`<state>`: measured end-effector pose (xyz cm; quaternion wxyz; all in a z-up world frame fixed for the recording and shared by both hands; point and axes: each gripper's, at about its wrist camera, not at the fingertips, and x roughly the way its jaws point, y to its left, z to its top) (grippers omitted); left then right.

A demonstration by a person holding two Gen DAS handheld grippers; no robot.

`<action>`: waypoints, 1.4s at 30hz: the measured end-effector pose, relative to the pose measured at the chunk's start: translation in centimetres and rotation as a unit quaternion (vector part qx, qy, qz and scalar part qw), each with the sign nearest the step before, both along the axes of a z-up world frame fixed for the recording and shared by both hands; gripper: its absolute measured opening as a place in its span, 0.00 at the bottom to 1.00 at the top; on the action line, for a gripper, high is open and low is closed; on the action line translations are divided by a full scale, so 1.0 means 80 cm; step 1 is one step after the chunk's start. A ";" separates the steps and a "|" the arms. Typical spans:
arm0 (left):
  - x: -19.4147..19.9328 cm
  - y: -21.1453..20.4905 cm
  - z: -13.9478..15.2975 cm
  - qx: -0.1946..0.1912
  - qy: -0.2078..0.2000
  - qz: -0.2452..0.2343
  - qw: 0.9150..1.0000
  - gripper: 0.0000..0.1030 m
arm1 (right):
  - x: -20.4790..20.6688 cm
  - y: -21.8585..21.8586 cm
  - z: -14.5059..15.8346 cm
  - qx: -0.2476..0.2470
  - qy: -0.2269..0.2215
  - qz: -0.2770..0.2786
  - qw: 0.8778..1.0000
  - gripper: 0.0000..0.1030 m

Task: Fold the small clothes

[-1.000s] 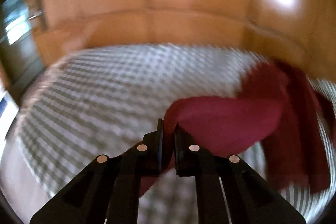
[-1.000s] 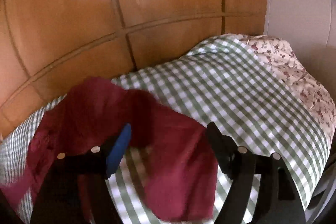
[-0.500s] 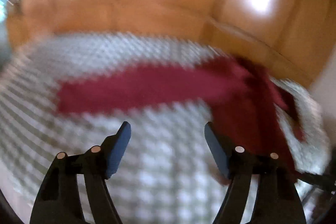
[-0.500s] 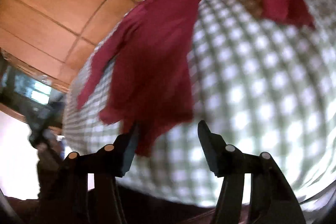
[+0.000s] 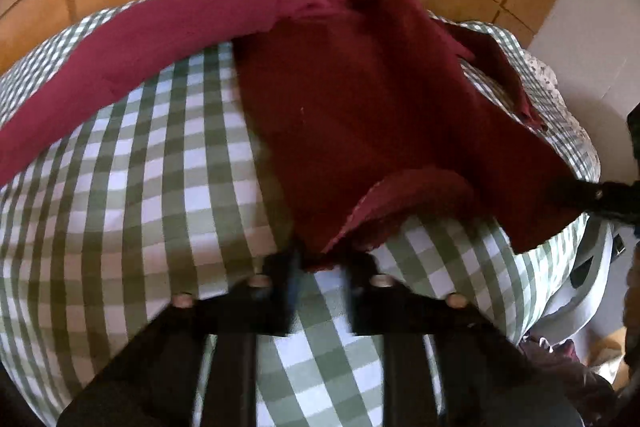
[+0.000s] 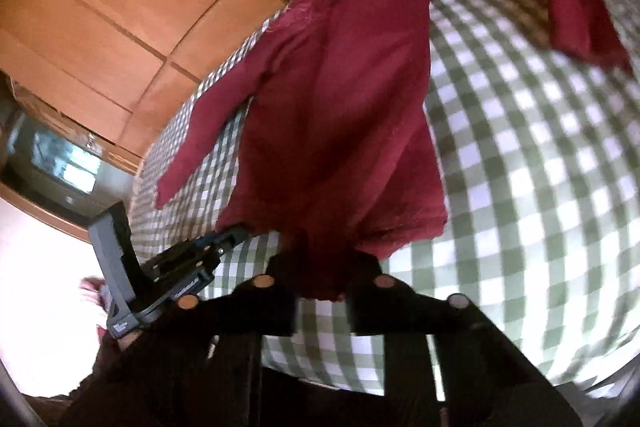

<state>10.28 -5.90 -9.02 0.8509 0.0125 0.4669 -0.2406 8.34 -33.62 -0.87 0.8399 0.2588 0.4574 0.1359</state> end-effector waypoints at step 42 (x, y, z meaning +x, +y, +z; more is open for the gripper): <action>-0.004 0.329 0.040 -0.068 0.011 0.354 0.933 0.67 | -0.025 0.037 -0.043 -0.145 -0.036 0.020 0.989 0.71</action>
